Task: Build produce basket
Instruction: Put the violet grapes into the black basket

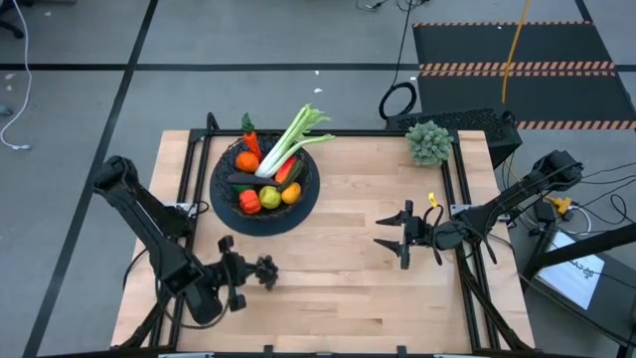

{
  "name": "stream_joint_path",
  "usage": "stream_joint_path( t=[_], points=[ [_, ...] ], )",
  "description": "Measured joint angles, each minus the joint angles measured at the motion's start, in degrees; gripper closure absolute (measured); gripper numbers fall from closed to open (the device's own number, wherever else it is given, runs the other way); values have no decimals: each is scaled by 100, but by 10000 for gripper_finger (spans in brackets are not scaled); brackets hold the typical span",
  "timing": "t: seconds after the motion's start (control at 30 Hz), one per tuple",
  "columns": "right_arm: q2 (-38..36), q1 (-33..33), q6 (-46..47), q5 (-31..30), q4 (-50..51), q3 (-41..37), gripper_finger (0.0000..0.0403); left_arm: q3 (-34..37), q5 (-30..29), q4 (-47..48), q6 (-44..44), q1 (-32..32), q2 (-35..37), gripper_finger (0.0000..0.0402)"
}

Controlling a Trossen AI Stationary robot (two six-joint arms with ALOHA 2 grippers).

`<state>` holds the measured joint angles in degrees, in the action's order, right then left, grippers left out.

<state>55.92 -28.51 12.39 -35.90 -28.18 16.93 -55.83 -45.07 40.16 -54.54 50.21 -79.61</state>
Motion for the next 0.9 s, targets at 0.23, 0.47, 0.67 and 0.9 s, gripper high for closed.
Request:
stream_joint_path(
  t=[0.23,0.47,0.67,0.9],
  points=[
    [0,-1,-23,2,0,0,165,0,-417,-358,1547,-365,542,396],
    [0,1,-158,11,-72,2,200,0,-447,-1223,3365,-781,1033,397],
    [0,-1,-214,17,-70,2,282,0,-344,-1648,5317,-1019,1492,395],
    [0,1,-326,308,-53,2,353,0,-260,-1677,7451,-1151,1791,389]
  ],
)
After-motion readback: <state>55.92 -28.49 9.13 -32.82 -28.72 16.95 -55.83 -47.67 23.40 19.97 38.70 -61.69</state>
